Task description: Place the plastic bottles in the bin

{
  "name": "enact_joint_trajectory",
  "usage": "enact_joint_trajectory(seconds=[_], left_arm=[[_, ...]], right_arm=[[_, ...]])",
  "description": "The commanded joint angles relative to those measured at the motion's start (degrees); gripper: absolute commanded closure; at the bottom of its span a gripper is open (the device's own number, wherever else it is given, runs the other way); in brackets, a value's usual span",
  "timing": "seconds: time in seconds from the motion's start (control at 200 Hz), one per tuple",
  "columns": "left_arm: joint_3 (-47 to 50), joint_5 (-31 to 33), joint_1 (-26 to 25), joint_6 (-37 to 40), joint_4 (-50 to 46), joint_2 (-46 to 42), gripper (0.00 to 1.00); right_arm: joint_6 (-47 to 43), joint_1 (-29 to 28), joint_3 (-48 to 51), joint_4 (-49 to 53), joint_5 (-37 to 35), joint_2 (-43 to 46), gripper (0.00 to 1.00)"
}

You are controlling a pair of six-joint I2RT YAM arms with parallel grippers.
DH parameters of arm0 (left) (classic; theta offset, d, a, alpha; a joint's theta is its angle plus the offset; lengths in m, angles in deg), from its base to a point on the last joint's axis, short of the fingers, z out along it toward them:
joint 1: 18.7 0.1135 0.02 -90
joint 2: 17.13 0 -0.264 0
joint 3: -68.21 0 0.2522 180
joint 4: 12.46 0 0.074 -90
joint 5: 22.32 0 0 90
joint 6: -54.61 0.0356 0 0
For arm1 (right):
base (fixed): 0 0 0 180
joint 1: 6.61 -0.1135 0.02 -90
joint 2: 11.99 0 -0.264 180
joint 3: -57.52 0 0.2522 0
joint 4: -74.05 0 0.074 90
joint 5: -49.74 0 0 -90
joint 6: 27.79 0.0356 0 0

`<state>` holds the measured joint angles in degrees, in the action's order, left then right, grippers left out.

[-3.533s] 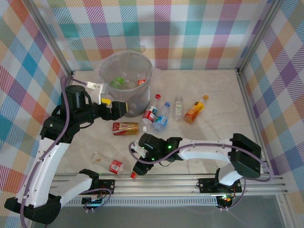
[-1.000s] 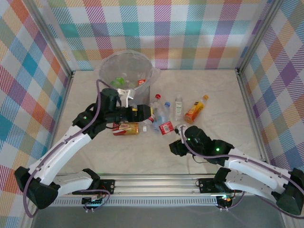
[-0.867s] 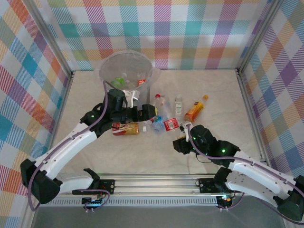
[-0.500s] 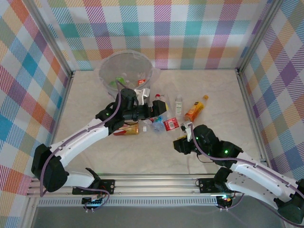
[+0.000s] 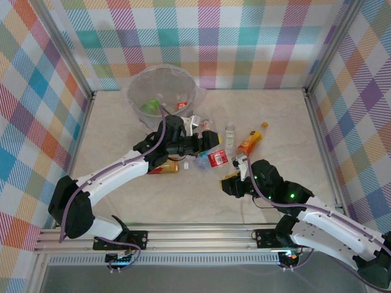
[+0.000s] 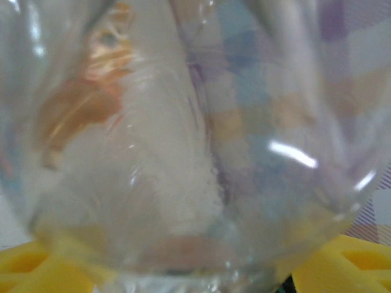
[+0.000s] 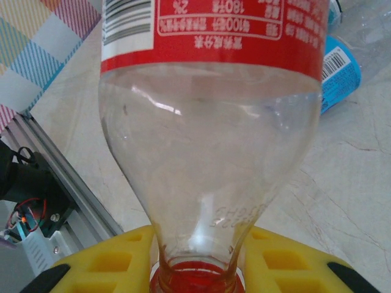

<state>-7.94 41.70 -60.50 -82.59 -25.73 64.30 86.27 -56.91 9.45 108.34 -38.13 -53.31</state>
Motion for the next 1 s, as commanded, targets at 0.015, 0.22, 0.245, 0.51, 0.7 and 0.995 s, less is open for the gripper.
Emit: enact_joint_trajectory(seconds=[0.015,0.22,0.245,0.51,0.7,0.995], left_arm=[[-1.4,-0.9,-0.9,-0.4,3.8,-0.1,0.28],[-1.5,-0.1,-1.1,0.0,4.2,-0.9,0.45],[-1.5,0.0,-1.2,0.0,4.2,-1.0,0.46],[-4.4,1.5,-1.3,4.5,-0.9,-1.8,0.49],[-12.6,5.4,-1.1,13.2,-12.8,-1.6,0.49],[-32.4,11.4,1.7,26.6,-32.4,2.8,0.48]], right_arm=[[0.6,0.2,0.0,-2.4,1.5,0.5,0.74],[0.4,0.2,-0.1,-2.1,1.7,0.0,0.73],[0.3,0.2,-0.2,-2.1,1.7,-0.1,0.73],[0.1,0.3,-1.2,-2.1,1.1,0.0,0.47],[-0.7,0.3,-3.9,-0.5,0.5,0.9,0.16],[-4.8,0.3,-10.9,-0.5,-1.7,3.0,0.00]])
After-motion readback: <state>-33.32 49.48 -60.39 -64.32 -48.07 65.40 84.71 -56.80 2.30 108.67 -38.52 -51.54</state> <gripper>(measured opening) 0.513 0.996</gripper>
